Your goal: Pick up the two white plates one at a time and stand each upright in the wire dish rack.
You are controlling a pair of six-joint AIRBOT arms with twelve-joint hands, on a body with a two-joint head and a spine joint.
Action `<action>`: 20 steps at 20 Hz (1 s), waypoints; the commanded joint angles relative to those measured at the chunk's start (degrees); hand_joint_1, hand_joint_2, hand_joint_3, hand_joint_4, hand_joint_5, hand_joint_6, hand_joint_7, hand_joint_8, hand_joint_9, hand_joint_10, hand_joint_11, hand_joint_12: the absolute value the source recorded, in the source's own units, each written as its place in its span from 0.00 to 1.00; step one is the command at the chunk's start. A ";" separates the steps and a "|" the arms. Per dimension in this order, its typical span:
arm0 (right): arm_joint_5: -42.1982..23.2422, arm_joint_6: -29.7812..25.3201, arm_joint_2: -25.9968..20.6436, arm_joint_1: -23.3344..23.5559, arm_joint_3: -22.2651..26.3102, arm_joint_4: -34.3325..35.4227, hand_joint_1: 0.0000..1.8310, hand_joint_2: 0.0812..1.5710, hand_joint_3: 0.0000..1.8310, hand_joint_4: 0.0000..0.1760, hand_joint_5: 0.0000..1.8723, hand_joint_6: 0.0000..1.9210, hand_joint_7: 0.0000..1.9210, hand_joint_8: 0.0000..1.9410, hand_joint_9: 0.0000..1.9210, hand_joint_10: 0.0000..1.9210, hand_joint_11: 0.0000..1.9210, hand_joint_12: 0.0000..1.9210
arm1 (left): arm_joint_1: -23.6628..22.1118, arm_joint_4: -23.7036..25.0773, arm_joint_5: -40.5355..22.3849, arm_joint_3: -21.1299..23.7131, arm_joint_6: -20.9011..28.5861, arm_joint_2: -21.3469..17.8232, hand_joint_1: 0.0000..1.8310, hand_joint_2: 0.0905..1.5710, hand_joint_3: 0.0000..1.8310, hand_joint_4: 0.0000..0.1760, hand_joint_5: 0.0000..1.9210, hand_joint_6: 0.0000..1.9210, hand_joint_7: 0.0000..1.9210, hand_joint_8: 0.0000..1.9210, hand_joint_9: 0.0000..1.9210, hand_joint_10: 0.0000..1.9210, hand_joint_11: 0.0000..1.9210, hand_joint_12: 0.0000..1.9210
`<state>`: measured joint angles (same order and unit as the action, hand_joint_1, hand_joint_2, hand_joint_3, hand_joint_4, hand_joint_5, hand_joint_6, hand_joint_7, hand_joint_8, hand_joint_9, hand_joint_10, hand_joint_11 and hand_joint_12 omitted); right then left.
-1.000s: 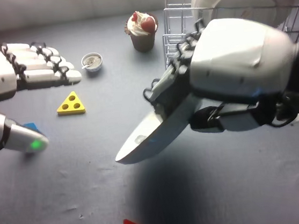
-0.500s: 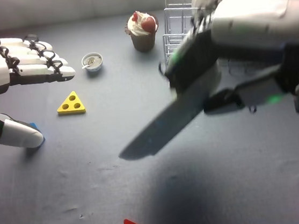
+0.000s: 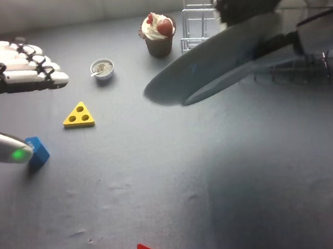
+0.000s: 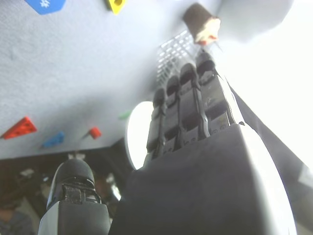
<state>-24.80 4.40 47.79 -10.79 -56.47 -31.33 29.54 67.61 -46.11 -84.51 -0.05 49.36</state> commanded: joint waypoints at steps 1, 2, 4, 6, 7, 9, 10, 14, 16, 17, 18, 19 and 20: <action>-6.05 -0.79 -0.55 1.48 0.09 2.29 0.81 0.64 0.00 0.00 0.51 0.53 0.56 0.28 0.62 0.32 0.59 0.53 | -0.06 -2.17 -2.74 -0.32 0.05 -0.81 0.00 0.65 0.00 0.00 0.06 0.00 0.08 0.00 0.08 0.00 0.08 0.01; -5.10 -1.21 -0.72 1.84 0.01 2.41 0.77 0.65 0.00 0.00 0.51 0.54 0.57 0.30 0.63 0.36 0.60 0.34 | 0.14 -1.89 -2.94 -0.31 0.05 -0.99 0.00 0.65 0.00 0.00 0.06 0.00 0.08 0.00 0.08 0.00 0.07 0.01; -2.79 -2.26 -0.86 2.68 -0.55 4.57 0.76 0.66 0.00 0.00 0.50 0.58 0.55 0.34 0.60 0.43 0.67 0.14 | 0.16 -1.96 -3.92 -0.29 0.05 -1.54 0.00 0.65 0.00 0.00 0.07 0.00 0.09 0.00 0.09 0.01 0.08 0.01; -1.31 -2.61 -0.78 3.46 -1.17 6.31 0.80 0.65 0.00 0.00 0.50 0.53 0.57 0.27 0.61 0.34 0.58 0.54 | 0.16 -1.72 -5.02 -0.32 0.05 -1.87 0.00 0.65 0.00 0.00 0.06 0.00 0.08 0.00 0.08 0.00 0.07 0.00; -0.49 -2.84 -0.74 3.87 -1.40 6.52 0.77 0.65 0.00 0.00 0.51 0.54 0.57 0.30 0.62 0.39 0.59 0.36 | 0.16 -1.52 -5.42 -0.36 0.05 -1.97 0.00 0.65 0.00 0.00 0.06 0.00 0.08 0.00 0.08 0.00 0.07 0.00; 2.16 -2.68 -0.65 5.23 -2.11 6.53 0.81 0.65 0.00 0.00 0.50 0.53 0.56 0.29 0.60 0.35 0.57 0.56 | 0.19 -0.46 -5.45 -0.39 0.05 -2.27 0.00 0.65 0.00 0.00 0.06 0.00 0.08 0.00 0.08 0.00 0.07 0.00; 2.88 -2.68 -0.58 5.64 -2.38 6.68 0.81 0.65 0.00 0.00 0.50 0.53 0.57 0.27 0.60 0.34 0.56 0.64 | 0.34 -0.56 -5.63 -0.39 0.05 -2.39 0.00 0.65 0.00 0.00 0.06 0.00 0.08 0.00 0.08 0.00 0.07 0.00; 6.79 -2.66 0.20 6.96 -4.35 12.68 0.82 0.63 0.00 0.00 0.52 0.48 0.61 0.19 0.65 0.26 0.58 0.62 | 2.41 -1.27 -7.07 -0.34 0.05 -3.45 0.00 0.65 0.00 0.00 0.07 0.00 0.09 0.00 0.09 0.00 0.08 0.01; 7.74 -2.65 0.63 7.86 -5.33 14.03 0.82 0.63 0.00 0.00 0.54 0.45 0.61 0.18 0.67 0.23 0.58 0.62 | 3.27 -1.54 -7.88 -0.61 0.05 -3.78 0.00 0.65 0.00 0.00 0.07 0.00 0.09 0.00 0.09 0.00 0.08 0.01; 7.97 -2.65 0.70 8.24 -5.60 14.54 0.82 0.63 0.00 0.00 0.54 0.45 0.60 0.20 0.67 0.23 0.58 0.62 | 3.74 -2.30 -8.40 -0.89 0.05 -3.78 0.00 0.65 0.00 0.00 0.07 0.00 0.09 0.00 0.09 0.00 0.08 0.01; 8.27 -2.65 0.76 8.64 -5.76 14.85 0.77 0.64 0.00 0.00 0.54 0.49 0.59 0.26 0.66 0.30 0.62 0.36 | 4.10 -2.95 -8.74 -1.10 0.05 -3.78 0.00 0.65 0.00 0.00 0.07 0.00 0.08 0.00 0.08 0.00 0.08 0.01; 8.71 -2.65 0.79 9.23 -5.85 15.19 0.76 0.65 0.00 0.00 0.52 0.52 0.57 0.30 0.64 0.36 0.66 0.22 | 4.44 -3.67 -9.13 -1.28 0.05 -3.77 0.00 0.65 0.00 0.00 0.07 0.00 0.08 0.00 0.09 0.00 0.09 0.01; 9.30 -2.65 0.83 9.74 -5.92 15.66 0.81 0.64 0.00 0.00 0.52 0.49 0.59 0.22 0.65 0.28 0.59 0.55 | 4.74 -4.36 -9.55 -1.37 0.05 -3.77 0.00 0.66 0.00 0.00 0.07 0.00 0.08 0.00 0.09 0.00 0.09 0.01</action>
<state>-8.19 2.72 49.01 -2.15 -62.19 -17.10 34.54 67.46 -52.66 -85.34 -0.01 46.09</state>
